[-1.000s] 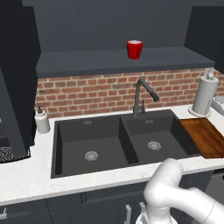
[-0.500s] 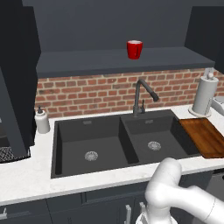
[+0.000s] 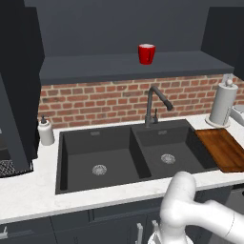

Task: Pick the kettle from the counter and place it on the tray. Then pick the mug from the cabinet and place it on the tray. Then close the cabinet doors.

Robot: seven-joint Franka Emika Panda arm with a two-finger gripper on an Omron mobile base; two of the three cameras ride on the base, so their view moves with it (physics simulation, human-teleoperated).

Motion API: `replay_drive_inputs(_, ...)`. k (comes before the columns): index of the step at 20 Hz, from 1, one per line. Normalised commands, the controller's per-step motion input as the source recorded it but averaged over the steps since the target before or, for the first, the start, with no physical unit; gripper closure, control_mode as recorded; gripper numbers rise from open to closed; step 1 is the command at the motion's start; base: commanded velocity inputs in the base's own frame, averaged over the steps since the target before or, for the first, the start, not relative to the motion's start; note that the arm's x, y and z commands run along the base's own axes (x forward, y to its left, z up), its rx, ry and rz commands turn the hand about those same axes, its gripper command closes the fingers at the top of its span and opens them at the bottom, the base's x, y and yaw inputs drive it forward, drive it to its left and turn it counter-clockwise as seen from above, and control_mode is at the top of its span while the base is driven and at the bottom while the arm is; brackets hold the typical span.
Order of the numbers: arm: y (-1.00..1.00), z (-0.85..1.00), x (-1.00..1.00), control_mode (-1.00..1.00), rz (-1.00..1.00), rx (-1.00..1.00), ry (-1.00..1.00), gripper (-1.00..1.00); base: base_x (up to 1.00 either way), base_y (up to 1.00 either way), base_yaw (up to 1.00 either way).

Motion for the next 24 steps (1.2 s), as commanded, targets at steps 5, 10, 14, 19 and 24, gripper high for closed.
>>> replay_drive_inputs(5,-0.18,-0.11,0.14,-1.0,0.0,0.0,0.0,-1.0,0.0,0.0,0.0)
replay_drive_inputs(10,-0.23,-0.07,0.01,-1.0,0.0,0.0,0.0,-1.0,0.0,0.0,0.0)
replay_drive_inputs(14,-0.22,-0.1,0.0,-1.0,0.0,0.0,0.0,-1.0,0.0,0.0,0.0)
replay_drive_inputs(19,-0.16,-0.14,0.02,-1.0,0.0,0.0,0.0,-1.0,0.0,0.0,0.0)
replay_drive_inputs(24,-0.1,-0.14,0.04,-1.0,0.0,0.0,0.0,-1.0,0.0,0.0,0.0)
